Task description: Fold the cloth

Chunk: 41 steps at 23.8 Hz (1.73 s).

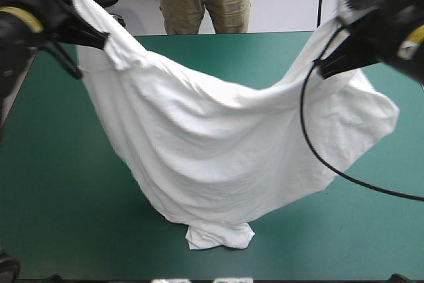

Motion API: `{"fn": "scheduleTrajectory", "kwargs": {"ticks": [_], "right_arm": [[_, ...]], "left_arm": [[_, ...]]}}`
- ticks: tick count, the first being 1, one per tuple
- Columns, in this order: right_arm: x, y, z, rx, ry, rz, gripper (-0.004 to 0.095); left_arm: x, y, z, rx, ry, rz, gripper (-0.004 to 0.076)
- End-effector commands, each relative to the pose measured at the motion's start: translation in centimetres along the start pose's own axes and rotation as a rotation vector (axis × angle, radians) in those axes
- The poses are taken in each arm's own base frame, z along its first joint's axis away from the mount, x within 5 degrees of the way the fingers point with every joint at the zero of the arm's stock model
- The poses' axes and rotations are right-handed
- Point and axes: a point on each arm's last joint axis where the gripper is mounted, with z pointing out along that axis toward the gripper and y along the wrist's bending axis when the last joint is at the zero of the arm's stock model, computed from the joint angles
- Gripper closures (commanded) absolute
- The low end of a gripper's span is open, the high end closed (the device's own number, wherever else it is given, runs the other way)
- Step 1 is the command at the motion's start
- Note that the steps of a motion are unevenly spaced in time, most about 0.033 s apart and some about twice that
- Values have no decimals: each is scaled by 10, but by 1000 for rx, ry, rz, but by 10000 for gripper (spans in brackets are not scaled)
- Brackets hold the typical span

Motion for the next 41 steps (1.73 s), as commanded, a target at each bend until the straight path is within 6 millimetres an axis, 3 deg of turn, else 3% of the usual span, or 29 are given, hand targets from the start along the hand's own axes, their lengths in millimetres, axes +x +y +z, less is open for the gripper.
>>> {"fn": "scheduleTrajectory", "kwargs": {"ticks": [1,2,3,4,5,6,10,16,19,21,25,28,31,33,36,38,41], "right_arm": [[38,12,65,33,213,-4,925],[56,13,94,32,263,8,925],[62,11,106,28,275,21,925],[75,3,131,17,289,52,925],[79,-2,140,15,286,68,926],[87,-15,164,17,266,100,926],[113,-40,219,15,268,197,925],[139,-47,270,6,336,214,914],[149,-53,289,5,356,238,794],[155,-56,296,-3,366,272,637],[157,-65,299,7,349,295,294],[151,-75,294,35,326,290,233],[133,-86,281,58,295,279,237],[112,-92,262,75,262,260,237],[77,-94,217,45,220,223,243],[64,-91,187,19,231,203,302],[57,-84,159,-27,252,214,374]], "left_arm": [[14,-44,73,61,115,55,741],[24,-67,111,94,170,95,741],[27,-75,125,104,175,109,741],[31,-94,156,122,177,135,741],[32,-101,168,128,164,141,741],[37,-111,195,130,129,106,741],[56,-131,250,158,78,40,741],[67,-144,277,210,28,-46,740],[70,-153,287,237,10,-82,727],[72,-155,290,242,5,-87,663],[75,-148,294,222,14,-81,402],[76,-132,292,194,37,-135,227],[73,-111,284,158,99,-148,220],[62,-91,264,130,119,-136,236],[42,-63,217,100,97,-122,280],[33,-48,185,91,104,-131,290],[33,-38,158,95,169,-142,290]]}}
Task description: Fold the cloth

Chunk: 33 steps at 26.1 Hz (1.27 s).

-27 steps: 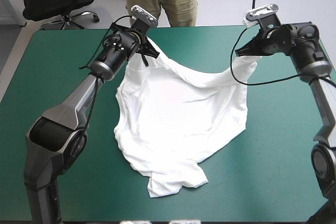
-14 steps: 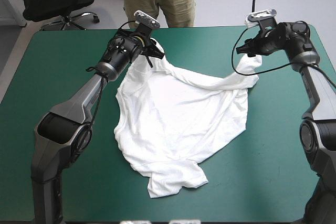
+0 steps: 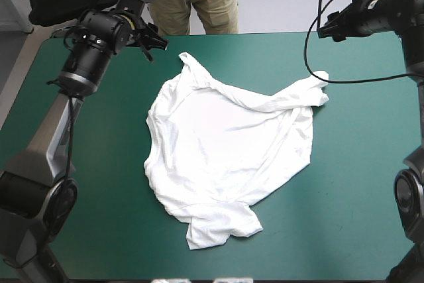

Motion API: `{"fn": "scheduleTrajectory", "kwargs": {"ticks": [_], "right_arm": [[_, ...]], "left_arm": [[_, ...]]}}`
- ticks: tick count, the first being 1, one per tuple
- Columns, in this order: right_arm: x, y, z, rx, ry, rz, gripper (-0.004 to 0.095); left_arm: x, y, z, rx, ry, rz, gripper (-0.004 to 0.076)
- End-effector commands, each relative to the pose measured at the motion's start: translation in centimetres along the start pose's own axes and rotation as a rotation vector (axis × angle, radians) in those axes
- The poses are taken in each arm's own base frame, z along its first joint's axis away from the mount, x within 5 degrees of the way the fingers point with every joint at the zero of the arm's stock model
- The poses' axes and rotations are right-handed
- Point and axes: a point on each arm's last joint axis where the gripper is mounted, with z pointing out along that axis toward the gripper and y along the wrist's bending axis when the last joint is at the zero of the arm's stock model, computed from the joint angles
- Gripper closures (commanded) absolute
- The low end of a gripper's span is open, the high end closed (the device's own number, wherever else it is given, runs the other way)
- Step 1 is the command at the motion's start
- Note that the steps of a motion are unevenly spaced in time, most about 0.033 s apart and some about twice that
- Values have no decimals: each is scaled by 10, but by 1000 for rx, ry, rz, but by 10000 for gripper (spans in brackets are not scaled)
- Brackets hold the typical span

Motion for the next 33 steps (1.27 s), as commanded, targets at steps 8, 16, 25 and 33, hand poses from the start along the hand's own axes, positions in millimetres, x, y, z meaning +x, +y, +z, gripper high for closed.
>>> {"fn": "scheduleTrajectory", "kwargs": {"ticks": [8,16,25,33], "right_arm": [[21,61,-156,-362,-248,18,422],[105,84,-132,-443,-18,59,422],[151,96,-91,-527,145,141,423],[150,92,-85,-480,107,143,467]], "left_arm": [[40,20,-106,77,186,-22,290],[106,35,-24,111,226,-226,290],[137,16,71,271,303,-299,291],[157,-4,116,383,328,-317,291]]}}
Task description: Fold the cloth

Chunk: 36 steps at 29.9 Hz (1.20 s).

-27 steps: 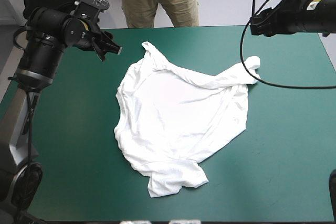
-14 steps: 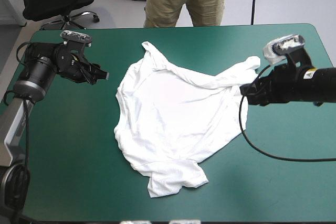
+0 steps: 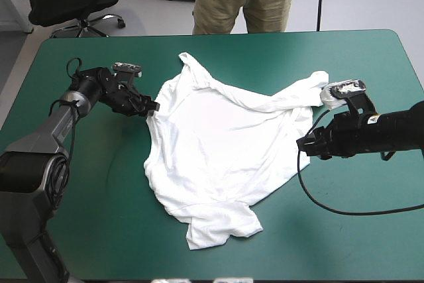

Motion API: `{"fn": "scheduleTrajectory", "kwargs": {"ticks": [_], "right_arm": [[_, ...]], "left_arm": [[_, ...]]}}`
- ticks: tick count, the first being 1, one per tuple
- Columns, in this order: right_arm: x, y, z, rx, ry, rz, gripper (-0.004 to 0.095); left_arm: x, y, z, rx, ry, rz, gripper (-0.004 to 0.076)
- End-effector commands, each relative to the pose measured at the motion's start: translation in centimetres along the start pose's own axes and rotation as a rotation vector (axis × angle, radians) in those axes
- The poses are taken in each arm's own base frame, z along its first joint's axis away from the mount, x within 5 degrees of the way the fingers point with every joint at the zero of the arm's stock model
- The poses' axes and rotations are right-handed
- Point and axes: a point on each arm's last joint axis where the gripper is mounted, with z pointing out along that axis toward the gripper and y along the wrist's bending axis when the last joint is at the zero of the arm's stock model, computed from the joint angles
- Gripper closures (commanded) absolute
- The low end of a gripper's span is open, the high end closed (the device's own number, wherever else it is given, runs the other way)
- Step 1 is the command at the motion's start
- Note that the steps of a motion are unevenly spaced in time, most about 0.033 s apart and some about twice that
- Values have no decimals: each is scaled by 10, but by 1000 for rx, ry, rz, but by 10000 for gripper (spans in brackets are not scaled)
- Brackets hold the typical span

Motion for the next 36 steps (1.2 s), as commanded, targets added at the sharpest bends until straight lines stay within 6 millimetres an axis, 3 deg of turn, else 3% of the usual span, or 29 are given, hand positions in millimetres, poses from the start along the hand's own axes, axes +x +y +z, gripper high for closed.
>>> {"fn": "scheduleTrajectory", "kwargs": {"ticks": [1,8,11,14,22,27,31,36], "right_arm": [[-8,5,-11,16,-106,-21,467],[-9,2,-11,40,-113,-25,469],[-9,-2,-12,91,-115,-43,469],[-8,-11,-11,176,-91,-39,469],[-10,-39,25,216,76,29,472],[-13,-59,67,260,211,35,472],[-14,-64,109,240,299,12,473],[-12,-78,142,303,345,43,473]], "left_arm": [[-15,-9,-13,64,-117,-6,291],[-14,-8,1,81,-105,-10,320],[-10,-15,7,110,-59,24,496],[-7,-24,15,130,-22,76,738],[-9,-26,13,111,-34,103,738],[-10,-24,5,94,-46,101,738],[-12,-24,1,84,-57,112,738],[-11,-24,1,91,-41,113,739]]}}
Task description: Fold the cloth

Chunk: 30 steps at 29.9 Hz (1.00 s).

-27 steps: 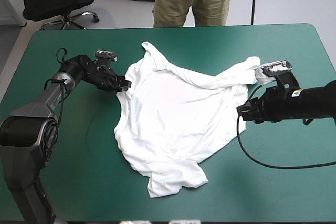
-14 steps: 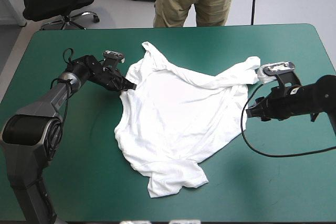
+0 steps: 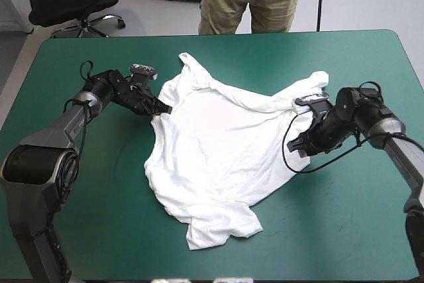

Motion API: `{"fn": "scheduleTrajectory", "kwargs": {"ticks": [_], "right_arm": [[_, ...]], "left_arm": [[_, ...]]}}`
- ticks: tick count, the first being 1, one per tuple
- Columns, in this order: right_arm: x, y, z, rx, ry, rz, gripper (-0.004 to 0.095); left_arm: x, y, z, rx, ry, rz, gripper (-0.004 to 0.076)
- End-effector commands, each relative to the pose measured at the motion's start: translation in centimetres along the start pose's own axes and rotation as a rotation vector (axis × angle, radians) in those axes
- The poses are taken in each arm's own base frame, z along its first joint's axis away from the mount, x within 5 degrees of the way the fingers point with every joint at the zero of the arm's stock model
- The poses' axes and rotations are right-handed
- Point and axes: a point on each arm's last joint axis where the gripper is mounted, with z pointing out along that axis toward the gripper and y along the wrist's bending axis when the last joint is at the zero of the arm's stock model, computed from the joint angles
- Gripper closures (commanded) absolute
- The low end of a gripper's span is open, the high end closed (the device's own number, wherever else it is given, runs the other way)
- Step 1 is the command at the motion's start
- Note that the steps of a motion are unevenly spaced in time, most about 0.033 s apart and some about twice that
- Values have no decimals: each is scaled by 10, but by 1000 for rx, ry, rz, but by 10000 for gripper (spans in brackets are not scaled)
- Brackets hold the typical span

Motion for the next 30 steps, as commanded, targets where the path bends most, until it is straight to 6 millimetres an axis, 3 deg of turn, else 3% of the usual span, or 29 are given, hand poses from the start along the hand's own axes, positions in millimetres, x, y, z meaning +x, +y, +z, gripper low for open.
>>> {"fn": "scheduleTrajectory", "kwargs": {"ticks": [1,10,13,16,20,24,30], "right_arm": [[-9,-4,5,41,-33,14,473],[-14,-3,38,-12,38,48,508],[-14,1,43,-32,59,37,652],[-15,4,44,-51,54,-8,911],[-16,7,42,-71,35,-17,919],[-21,10,16,-52,-73,-29,919],[-24,22,-68,-17,-309,-89,920]], "left_arm": [[-8,-8,-24,8,-23,17,739],[-7,-8,-24,10,-17,19,739],[-7,-8,-24,9,-18,19,739],[-10,-9,-29,9,-35,19,739],[-19,-13,-48,-5,-95,32,739],[-30,-20,-82,-25,-177,63,739],[-51,-38,-158,-59,-346,133,739]]}}
